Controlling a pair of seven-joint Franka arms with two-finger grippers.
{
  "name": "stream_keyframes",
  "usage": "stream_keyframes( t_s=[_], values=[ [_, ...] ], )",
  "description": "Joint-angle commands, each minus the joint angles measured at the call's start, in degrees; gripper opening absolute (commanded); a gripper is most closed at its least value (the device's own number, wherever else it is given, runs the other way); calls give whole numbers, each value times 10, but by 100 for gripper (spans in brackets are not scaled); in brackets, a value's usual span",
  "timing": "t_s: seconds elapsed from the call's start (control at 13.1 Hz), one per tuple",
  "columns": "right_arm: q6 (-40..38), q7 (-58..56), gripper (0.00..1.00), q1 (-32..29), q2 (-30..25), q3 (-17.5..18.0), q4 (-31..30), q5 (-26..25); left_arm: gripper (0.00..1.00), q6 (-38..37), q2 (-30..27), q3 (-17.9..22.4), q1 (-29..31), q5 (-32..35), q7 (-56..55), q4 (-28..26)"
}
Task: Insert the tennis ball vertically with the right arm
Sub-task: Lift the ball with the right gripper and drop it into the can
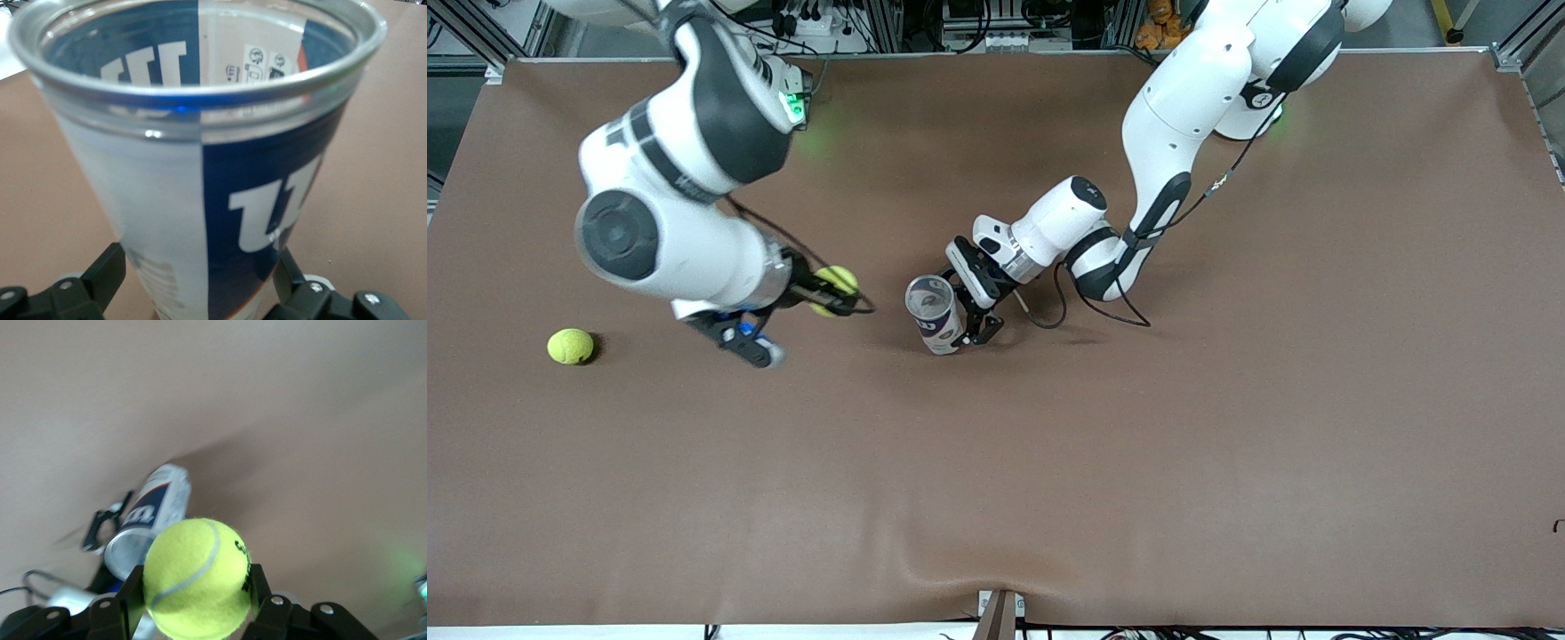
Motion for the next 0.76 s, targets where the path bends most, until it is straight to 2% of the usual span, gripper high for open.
stream_keyframes(
  t_s=[0.0, 0.23, 0.38, 0.69],
  values=[
    [24, 84, 3, 45, 18, -6, 24, 13, 94, 3, -11, -1, 3, 9, -1, -13],
    [68, 140, 3, 85, 47, -7, 23, 11, 91, 3, -11, -1, 2, 9, -1, -12],
    [74, 142, 3, 94, 64, -7, 23, 9, 86, 3, -11, -1, 2, 8, -1, -12],
    [76, 141, 3, 97, 77, -9, 19, 4, 85, 3, -11, -1, 2, 9, -1, -12]
  ],
)
